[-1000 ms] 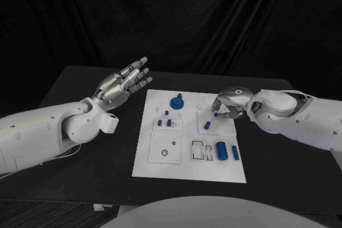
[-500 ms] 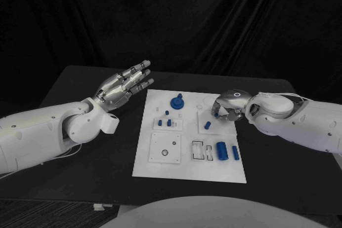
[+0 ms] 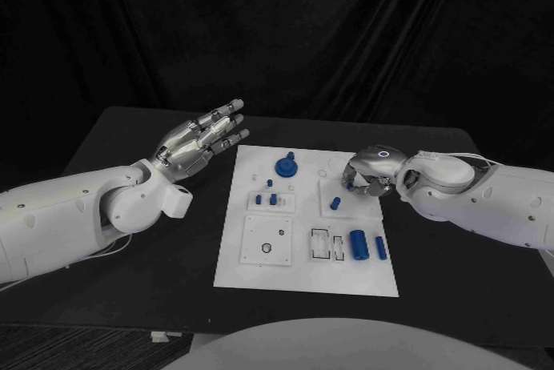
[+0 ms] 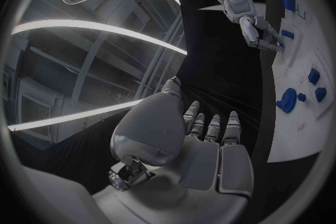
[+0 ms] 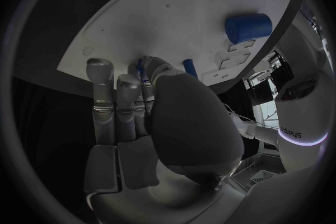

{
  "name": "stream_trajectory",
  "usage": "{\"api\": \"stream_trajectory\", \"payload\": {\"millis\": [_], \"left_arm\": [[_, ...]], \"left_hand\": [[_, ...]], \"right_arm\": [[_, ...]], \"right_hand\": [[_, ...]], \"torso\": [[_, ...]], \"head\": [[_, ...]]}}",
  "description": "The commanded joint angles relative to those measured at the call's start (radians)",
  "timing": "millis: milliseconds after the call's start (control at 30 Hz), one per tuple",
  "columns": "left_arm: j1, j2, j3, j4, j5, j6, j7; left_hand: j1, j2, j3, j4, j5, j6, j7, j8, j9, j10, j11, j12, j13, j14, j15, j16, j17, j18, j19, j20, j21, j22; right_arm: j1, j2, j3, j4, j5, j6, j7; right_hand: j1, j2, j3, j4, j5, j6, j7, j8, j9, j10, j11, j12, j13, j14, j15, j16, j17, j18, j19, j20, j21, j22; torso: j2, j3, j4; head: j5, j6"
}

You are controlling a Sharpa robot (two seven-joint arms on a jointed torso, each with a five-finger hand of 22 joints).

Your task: Assemble the parts on the task board

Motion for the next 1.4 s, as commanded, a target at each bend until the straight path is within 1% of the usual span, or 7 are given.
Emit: {"api": "stream_trajectory", "payload": {"millis": [33,267,567,767,967,1200,1400], "left_arm": [[-0.002,0.002,0.001,-0.001,0.003,0.017,0.004],[-0.003,0.001,0.001,-0.003,0.003,0.018,-0.003],[-0.003,0.006,0.001,-0.009,0.003,0.018,-0.012],[-0.003,0.011,0.001,-0.012,0.003,0.02,-0.016],[-0.005,0.012,0.001,-0.016,0.003,0.021,-0.019],[-0.009,0.013,0.001,-0.019,0.003,0.022,-0.022],[-0.011,0.012,0.001,-0.019,0.003,0.021,-0.024]], "left_hand": [[0.005,0.005,0.0,-0.006,0.007,0.002,0.005,0.004,0.0,0.0,0.01,0.004,0.001,0.0,0.009,-0.004,-0.001,0.015,0.004,0.007,0.005,0.003],[0.007,0.011,0.001,-0.01,0.013,0.008,0.011,0.007,0.0,0.001,0.017,0.008,0.002,0.0,0.016,-0.004,-0.001,0.015,0.012,0.014,0.009,0.011],[0.007,0.012,0.001,-0.011,0.013,0.008,0.012,0.007,0.0,0.001,0.018,0.009,0.002,0.0,0.017,-0.004,-0.001,0.015,0.013,0.015,0.009,0.01],[0.006,0.014,0.001,-0.011,0.013,0.003,0.014,0.006,0.0,0.001,0.02,0.008,0.002,0.0,0.018,-0.004,-0.001,0.015,0.012,0.015,0.008,0.006],[0.005,0.016,0.001,-0.011,0.012,0.0,0.016,0.006,-0.001,0.001,0.022,0.007,0.002,0.0,0.017,-0.004,-0.001,0.014,0.01,0.014,0.007,0.002],[0.005,0.016,0.001,-0.011,0.013,0.0,0.016,0.006,-0.001,0.001,0.023,0.007,0.002,0.0,0.016,-0.004,-0.001,0.014,0.01,0.014,0.007,0.001],[0.005,0.017,0.001,-0.011,0.013,0.0,0.017,0.006,-0.001,0.001,0.024,0.007,0.002,0.0,0.016,-0.004,-0.001,0.014,0.01,0.013,0.006,0.001]], "right_arm": [[-0.002,-0.009,0.0,0.008,0.004,-0.079,0.008],[0.013,-0.038,0.0,0.048,0.013,-0.114,-0.007],[0.109,-0.089,0.0,0.174,0.029,-0.088,-0.059],[0.14,-0.087,0.0,0.289,0.075,-0.041,-0.071],[0.117,-0.026,0.0,0.334,0.045,0.032,-0.06],[0.059,0.08,0.0,0.297,-0.049,0.059,-0.04],[0.027,0.148,0.0,0.256,-0.083,0.079,-0.031]], "right_hand": [[0.01,0.007,0.002,-0.006,-0.01,0.008,-0.001,0.004,0.006,0.015,-0.006,0.002,0.003,-0.001,-0.007,0.005,0.0,0.004,-0.002,-0.007,0.005,0.084],[0.005,0.006,0.001,-0.007,-0.023,0.006,-0.001,0.001,0.007,0.017,-0.006,-0.005,0.002,-0.001,-0.007,0.001,-0.003,0.004,-0.003,-0.008,0.003,0.083],[0.003,0.006,0.002,-0.007,-0.03,0.002,-0.001,-0.002,0.006,0.015,-0.005,-0.01,0.001,-0.005,-0.007,-0.012,-0.015,0.006,-0.007,-0.008,-0.012,0.08],[0.002,0.006,0.003,-0.007,-0.031,-0.002,0.0,-0.005,0.006,0.014,-0.004,-0.014,0.001,-0.006,-0.006,-0.012,-0.015,0.006,-0.009,-0.008,-0.018,0.078],[0.005,0.009,0.009,-0.012,-0.025,-0.009,0.002,-0.011,0.004,0.012,-0.003,-0.021,0.0,-0.004,-0.005,-0.005,-0.008,0.006,-0.01,-0.008,-0.013,0.079],[0.007,0.007,0.013,-0.018,-0.017,-0.013,0.004,-0.016,0.003,0.01,-0.001,-0.027,0.0,-0.004,-0.004,-0.005,-0.008,0.006,-0.011,-0.007,-0.013,0.079],[0.007,0.006,0.015,-0.021,-0.012,-0.018,0.006,-0.02,0.002,0.01,0.0,-0.03,0.001,-0.003,-0.004,-0.003,-0.006,0.006,-0.011,-0.007,-0.012,0.079]], "torso": [[0.0,0.0003,-0.0005],[0.0,-0.0001,-0.0004],[-0.001,-0.0001,-0.0006],[-0.001,-0.0008,-0.0004],[-0.002,-0.0016,-0.0004],[-0.001,-0.0007,0.0004],[-0.003,0.0008,0.0005]], "head": [[0.004,0.0],[0.013,0.0],[0.011,0.0],[0.015,0.0],[0.034,0.0],[0.053,0.0],[0.059,0.0]]}}
